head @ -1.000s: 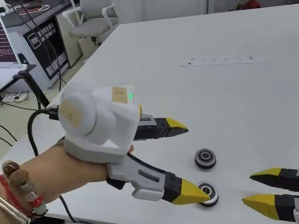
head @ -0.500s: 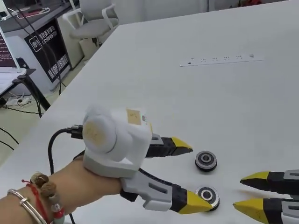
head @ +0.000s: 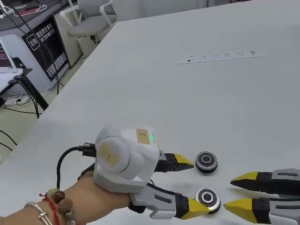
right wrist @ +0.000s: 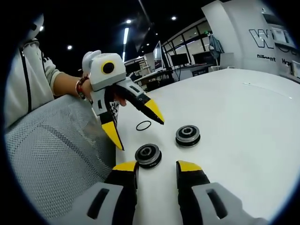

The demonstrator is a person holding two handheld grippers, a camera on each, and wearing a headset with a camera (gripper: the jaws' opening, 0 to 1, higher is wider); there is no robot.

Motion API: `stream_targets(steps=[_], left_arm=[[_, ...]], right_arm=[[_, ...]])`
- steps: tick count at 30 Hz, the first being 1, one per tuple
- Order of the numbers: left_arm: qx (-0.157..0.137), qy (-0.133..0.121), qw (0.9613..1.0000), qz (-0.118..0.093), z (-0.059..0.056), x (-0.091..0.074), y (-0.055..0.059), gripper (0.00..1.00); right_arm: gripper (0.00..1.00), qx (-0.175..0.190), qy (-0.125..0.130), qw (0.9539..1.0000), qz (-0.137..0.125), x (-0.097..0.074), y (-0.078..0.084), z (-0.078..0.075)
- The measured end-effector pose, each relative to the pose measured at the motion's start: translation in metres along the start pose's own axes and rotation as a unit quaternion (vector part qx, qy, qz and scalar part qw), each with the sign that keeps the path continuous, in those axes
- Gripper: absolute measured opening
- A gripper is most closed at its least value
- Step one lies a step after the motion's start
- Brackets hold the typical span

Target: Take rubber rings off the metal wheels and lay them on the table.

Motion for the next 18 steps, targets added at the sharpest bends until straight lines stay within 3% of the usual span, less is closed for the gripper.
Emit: stream_targets(steps=[9, 18], left_arm=[[0.016, 0.012, 0.9998, 0.005, -0.007, 0.005, 0.003, 0.32], [0.021, 0.032, 0.9992, 0.013, -0.016, 0.014, 0.008, 0.21]], right_arm=[[0.27, -0.017, -0.012, 0.9996, 0.018, 0.011, 0.004, 0.005], [0.23, -0.048, -0.015, 0.9982, 0.034, 0.015, 0.009, 0.008]])
Point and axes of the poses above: the centre of the closed fingertips' face, and the gripper's own axes: x roughly forward along the fingers, z roughly to its left, y roughly out of its underside, the point moved 1 cm from there along -x, roughly backward along the fingers, and after that the axes turned 2 degrees about x, right-handed, at the moved point
